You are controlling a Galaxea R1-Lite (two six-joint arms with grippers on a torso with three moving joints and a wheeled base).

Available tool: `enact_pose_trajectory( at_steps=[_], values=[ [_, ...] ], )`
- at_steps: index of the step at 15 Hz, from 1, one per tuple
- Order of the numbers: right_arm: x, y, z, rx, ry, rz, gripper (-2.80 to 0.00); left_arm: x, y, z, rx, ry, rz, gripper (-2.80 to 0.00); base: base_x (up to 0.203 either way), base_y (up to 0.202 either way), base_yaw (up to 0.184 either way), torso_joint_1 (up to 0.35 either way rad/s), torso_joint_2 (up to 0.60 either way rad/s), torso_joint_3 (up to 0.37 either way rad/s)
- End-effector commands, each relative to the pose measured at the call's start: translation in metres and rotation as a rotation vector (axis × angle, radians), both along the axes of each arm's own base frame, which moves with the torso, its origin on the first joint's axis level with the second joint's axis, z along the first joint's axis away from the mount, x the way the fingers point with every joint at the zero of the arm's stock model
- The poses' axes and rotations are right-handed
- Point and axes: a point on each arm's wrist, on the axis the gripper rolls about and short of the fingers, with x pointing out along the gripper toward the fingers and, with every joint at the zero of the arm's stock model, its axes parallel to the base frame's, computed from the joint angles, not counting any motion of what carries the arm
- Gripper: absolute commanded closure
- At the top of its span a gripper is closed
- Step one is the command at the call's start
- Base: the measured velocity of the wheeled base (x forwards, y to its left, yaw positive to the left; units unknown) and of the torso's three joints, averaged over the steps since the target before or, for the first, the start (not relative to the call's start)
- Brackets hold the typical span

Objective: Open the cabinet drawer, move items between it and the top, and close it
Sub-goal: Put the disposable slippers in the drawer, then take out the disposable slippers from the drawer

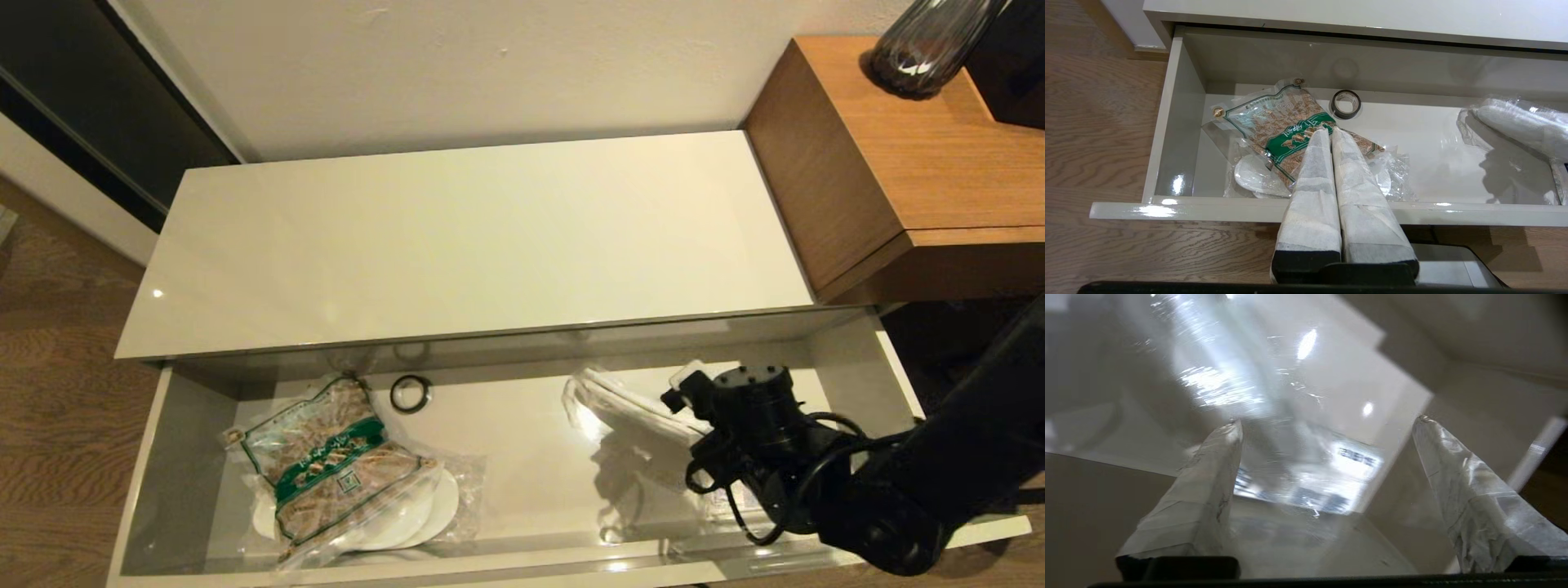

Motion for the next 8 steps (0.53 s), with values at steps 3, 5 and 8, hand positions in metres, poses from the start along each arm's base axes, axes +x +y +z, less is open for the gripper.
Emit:
enact_pose_trajectory(
  at_steps=[3,5,8],
  values=[
    [-0.053,-0.035,0.098,0.104,-0.113,-0.056,-2.80,0.000,0.000,0.000,-0.001,0.001,0.000,0.00,0.000,0.000,0.000,0.000,0.00,0.000],
    [-0.072,-0.053,0.122,0.161,-0.085,-0.169,-2.80,0.000,0.000,0.000,-0.001,0.001,0.000,0.00,0.000,0.000,0.000,0.000,0.00,0.000],
    [-0.100,-0.073,0.144,0.349,-0.019,-0.404,0.00,0.000,0.000,0.000,-0.001,0.001,0.002,0.00,0.000,0.000,0.000,0.000,0.00,0.000]
  ],
)
